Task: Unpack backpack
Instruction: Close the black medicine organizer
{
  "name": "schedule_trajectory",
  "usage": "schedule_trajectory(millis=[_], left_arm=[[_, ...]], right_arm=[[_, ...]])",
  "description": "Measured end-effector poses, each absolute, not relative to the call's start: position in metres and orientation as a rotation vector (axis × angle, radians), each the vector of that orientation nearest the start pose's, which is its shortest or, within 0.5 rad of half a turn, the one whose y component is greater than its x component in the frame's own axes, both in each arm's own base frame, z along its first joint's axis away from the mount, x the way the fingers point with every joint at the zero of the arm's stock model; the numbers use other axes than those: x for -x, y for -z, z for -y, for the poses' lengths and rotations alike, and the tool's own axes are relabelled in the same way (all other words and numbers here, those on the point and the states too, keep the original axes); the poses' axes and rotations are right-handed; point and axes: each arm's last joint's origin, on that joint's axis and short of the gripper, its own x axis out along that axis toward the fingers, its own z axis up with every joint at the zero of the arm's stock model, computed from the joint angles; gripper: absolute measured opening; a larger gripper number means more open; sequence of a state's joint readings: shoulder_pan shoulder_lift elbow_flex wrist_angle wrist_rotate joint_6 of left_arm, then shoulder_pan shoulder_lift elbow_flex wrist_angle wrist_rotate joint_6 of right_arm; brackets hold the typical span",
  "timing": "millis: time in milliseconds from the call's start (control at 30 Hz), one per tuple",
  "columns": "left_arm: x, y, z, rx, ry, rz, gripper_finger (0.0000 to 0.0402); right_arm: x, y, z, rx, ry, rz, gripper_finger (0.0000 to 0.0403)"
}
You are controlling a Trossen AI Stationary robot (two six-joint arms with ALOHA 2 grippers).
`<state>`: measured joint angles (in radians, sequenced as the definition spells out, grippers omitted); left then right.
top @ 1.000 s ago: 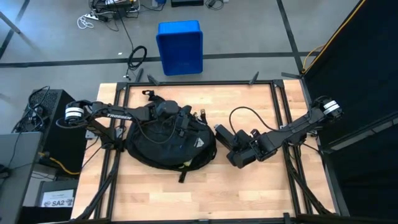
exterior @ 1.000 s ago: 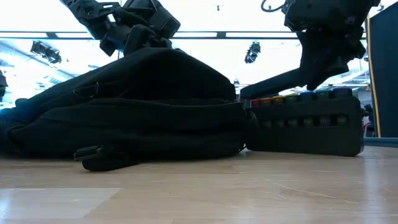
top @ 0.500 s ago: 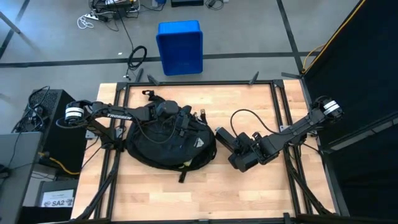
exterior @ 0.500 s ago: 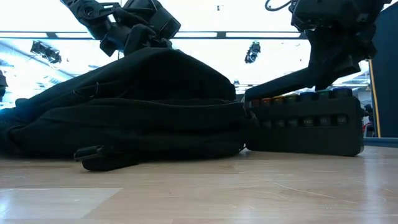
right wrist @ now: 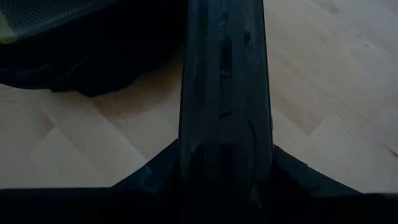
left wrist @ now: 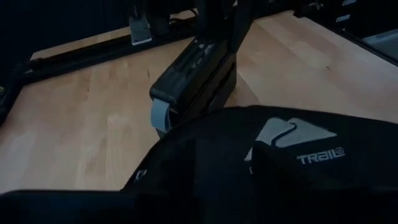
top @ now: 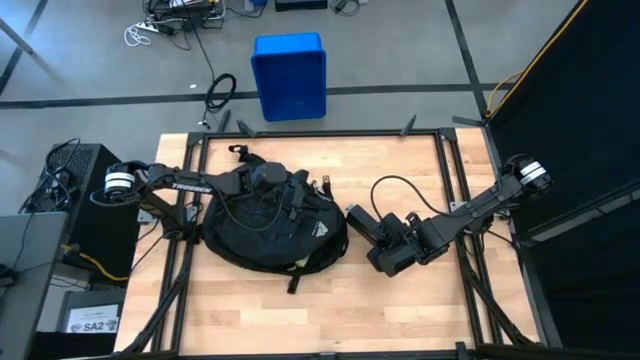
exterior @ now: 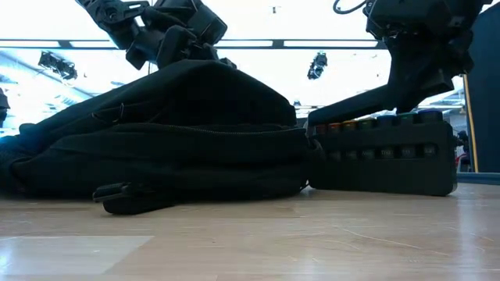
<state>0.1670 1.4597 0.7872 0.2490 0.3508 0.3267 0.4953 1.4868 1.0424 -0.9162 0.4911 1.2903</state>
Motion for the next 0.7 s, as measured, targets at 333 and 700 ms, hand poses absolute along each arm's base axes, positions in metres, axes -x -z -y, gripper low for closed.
schedule_trajectory(millis=[333,700], left_arm=[[-0.3041,-0.2214,-0.0397,-0.217,0.242,-0.373,0.0127],[-0.3041,-0.2214,-0.0397,-0.217,0.242,-0.373,0.0127]], right_arm=[[-0.2392,-0.2241,-0.1118,-0.48,0.718,-0.952,0.0144],[-0.2409,-0.224,-0.1081,-0.463,0.72,-0.957,0.0146]])
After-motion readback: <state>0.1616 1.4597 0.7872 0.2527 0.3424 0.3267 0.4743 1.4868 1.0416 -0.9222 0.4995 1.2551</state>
